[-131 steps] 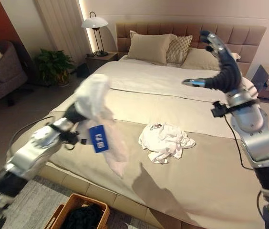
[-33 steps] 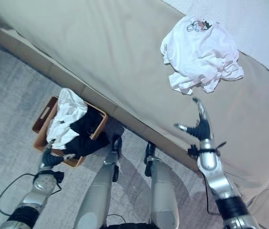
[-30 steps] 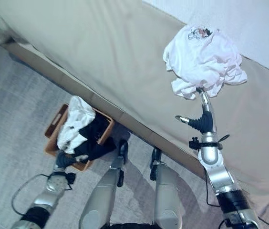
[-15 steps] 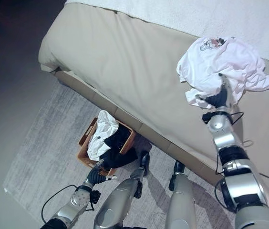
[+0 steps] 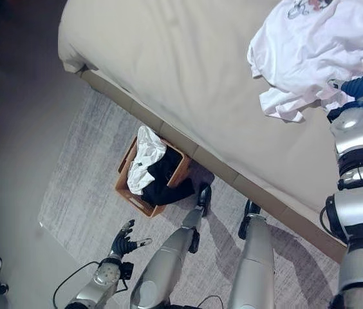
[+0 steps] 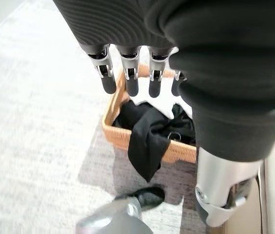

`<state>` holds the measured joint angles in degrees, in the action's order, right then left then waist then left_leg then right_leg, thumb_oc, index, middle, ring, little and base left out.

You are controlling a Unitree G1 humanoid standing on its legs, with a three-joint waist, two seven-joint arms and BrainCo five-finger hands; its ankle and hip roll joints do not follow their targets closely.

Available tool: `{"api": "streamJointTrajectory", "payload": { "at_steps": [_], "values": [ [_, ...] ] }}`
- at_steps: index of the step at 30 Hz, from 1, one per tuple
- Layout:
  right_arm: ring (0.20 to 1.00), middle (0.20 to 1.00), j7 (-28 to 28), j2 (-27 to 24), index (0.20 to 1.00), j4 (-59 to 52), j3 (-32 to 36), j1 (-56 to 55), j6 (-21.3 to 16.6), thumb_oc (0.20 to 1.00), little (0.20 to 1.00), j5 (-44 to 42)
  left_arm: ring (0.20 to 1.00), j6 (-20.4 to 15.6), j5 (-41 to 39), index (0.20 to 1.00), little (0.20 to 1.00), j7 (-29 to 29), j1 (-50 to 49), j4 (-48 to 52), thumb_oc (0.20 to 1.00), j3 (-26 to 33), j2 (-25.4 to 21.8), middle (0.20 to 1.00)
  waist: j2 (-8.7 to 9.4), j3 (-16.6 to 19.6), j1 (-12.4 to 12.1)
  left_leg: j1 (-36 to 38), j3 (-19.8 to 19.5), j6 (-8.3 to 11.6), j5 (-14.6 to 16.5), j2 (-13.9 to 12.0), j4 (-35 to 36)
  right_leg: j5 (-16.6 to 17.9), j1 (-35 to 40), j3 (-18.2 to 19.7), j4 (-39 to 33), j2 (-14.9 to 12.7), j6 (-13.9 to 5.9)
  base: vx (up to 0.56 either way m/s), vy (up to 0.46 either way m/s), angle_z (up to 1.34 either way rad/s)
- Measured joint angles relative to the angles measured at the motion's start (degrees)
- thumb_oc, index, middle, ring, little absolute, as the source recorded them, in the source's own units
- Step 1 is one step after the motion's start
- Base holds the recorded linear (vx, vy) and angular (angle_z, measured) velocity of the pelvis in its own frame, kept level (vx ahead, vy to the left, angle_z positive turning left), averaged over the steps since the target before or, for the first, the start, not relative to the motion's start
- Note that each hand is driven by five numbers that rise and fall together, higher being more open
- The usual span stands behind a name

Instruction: Pick up clothes into the bucket

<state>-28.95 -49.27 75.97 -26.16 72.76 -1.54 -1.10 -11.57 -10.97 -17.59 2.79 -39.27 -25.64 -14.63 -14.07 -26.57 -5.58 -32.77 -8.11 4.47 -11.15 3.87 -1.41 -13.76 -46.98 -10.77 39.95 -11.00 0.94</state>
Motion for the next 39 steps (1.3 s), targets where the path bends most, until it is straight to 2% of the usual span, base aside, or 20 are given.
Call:
{"api": "streamJointTrajectory", "payload": {
  "at_steps": [4,9,11,12,13,14,20,24,31,36,37,39],
  "values": [
    [1.000,1.000,0.03,-0.05,1.000,0.03,-2.79,3.50,0.25,1.000,1.000,0.06,1.000,-0.35,0.19,1.000,1.000,0.32,2.24,3.63,1.000,-5.85,-0.25,1.000,0.26,-0.26,0.10,-4.98,0.30,0.01,-0.01,-0.37,-0.24,0.54,-5.33,0.61,0.22,0.80,0.72,0.00,-0.033,-0.09],
    [1.000,1.000,-0.35,-0.41,1.000,0.30,-6.16,5.86,0.27,1.000,1.000,0.64,1.000,-1.23,0.15,1.000,1.000,0.26,3.56,7.82,1.000,-6.96,-0.19,1.000,1.01,-0.79,0.00,-6.12,1.10,-0.01,-0.04,0.16,-0.38,0.70,-7.28,1.63,1.19,0.50,0.96,-0.01,0.003,-0.03],
    [1.000,1.000,0.12,-0.43,1.000,0.25,-9.64,8.37,0.39,1.000,1.000,0.77,1.000,-1.35,0.06,1.000,1.000,0.27,3.46,8.72,1.000,-6.95,-0.27,1.000,1.02,-0.79,0.05,-6.29,1.86,-0.01,-0.05,0.48,-0.43,0.71,-7.85,2.48,1.38,0.31,0.97,-0.01,0.007,-0.08],
    [0.746,0.746,0.69,-0.62,0.746,0.01,-9.68,8.66,0.27,0.746,0.746,0.75,1.000,-1.50,0.06,1.000,1.000,0.28,3.56,8.70,1.000,-6.90,-0.26,1.000,1.02,-0.79,0.04,-6.30,1.91,-0.01,-0.06,0.67,-0.45,0.71,-7.92,2.58,1.55,0.10,0.96,0.00,0.000,0.00],
    [0.322,0.322,1.08,-0.74,0.322,0.04,-9.91,8.66,0.26,0.322,0.322,0.70,1.000,-1.57,0.06,1.000,1.000,0.28,3.59,8.56,1.000,-6.92,-0.24,1.000,1.02,-0.79,0.03,-6.30,1.86,-0.01,-0.06,0.80,-0.52,0.71,-7.93,2.58,1.67,-0.04,0.96,-0.02,0.015,0.04],
    [0.200,0.200,1.33,-0.84,0.200,0.02,-10.18,8.67,0.23,0.200,0.200,0.70,1.000,-1.57,0.07,1.000,1.000,0.34,3.60,8.28,1.000,-6.99,-0.23,1.000,1.02,-0.79,-0.03,-6.34,1.86,-0.01,-0.06,0.91,-0.69,0.70,-7.94,2.60,1.74,-0.15,0.96,-0.02,0.019,0.03],
    [0.200,0.200,4.14,-0.62,0.200,-0.58,-12.03,11.14,-0.38,0.200,0.200,0.40,1.000,-1.33,-0.02,1.000,1.000,0.57,4.54,2.86,1.000,-6.75,0.12,1.000,1.05,-0.81,0.04,-5.93,2.21,-0.02,-0.06,1.32,-1.37,0.83,-7.46,3.26,1.78,-0.35,0.81,-0.02,0.017,-0.01],
    [0.200,0.200,5.00,-0.42,0.200,-2.14,-16.46,10.76,-0.60,0.200,0.200,2.75,1.000,-1.28,0.02,1.000,1.000,0.53,4.87,1.76,1.000,-6.43,0.12,1.000,1.14,-0.87,0.07,-3.93,2.49,-0.03,-0.05,0.93,-1.89,1.68,-4.77,3.29,0.61,0.09,0.10,-0.07,0.059,-0.07],
    [0.200,0.200,6.39,1.29,0.200,-5.02,-16.89,8.88,-0.87,0.200,0.200,4.86,1.000,-1.22,0.11,1.000,1.000,0.92,6.26,1.32,1.000,-5.57,-0.05,1.000,1.36,-1.02,2.03,6.24,4.28,-0.46,0.26,0.21,-0.54,2.87,6.39,4.86,-4.59,1.73,-2.12,0.02,0.091,-0.16],
    [0.200,0.200,7.50,2.58,0.200,-7.47,-11.69,4.52,-1.02,0.200,0.200,4.91,1.000,-0.53,0.81,1.000,1.000,1.89,7.05,-2.18,1.000,-3.28,0.05,1.000,1.45,-1.08,3.19,14.45,6.54,-1.55,0.90,-0.47,1.05,4.54,15.12,6.37,-9.20,2.93,-3.56,0.12,0.095,-0.24],
    [0.200,0.200,7.63,2.53,0.200,-8.43,-11.08,3.27,-1.01,0.200,0.200,4.83,1.000,-0.34,1.29,1.000,1.000,2.13,7.28,-2.74,1.000,-2.69,0.13,1.000,1.58,-1.14,4.49,16.45,6.70,-1.91,1.29,-0.67,0.98,4.95,17.78,6.84,-10.74,3.55,-3.47,0.09,0.048,-0.22],
    [0.200,0.200,7.77,2.50,0.200,-13.90,-8.73,-0.69,-1.70,0.200,0.200,4.07,1.000,-0.22,1.32,1.000,1.000,2.36,6.27,-2.76,1.000,-0.41,-0.28,1.000,2.54,-0.33,5.48,20.18,8.10,-2.39,2.73,-1.09,1.02,5.39,21.92,7.47,-13.04,3.97,-4.01,0.13,0.036,-0.31]
  ]
}}
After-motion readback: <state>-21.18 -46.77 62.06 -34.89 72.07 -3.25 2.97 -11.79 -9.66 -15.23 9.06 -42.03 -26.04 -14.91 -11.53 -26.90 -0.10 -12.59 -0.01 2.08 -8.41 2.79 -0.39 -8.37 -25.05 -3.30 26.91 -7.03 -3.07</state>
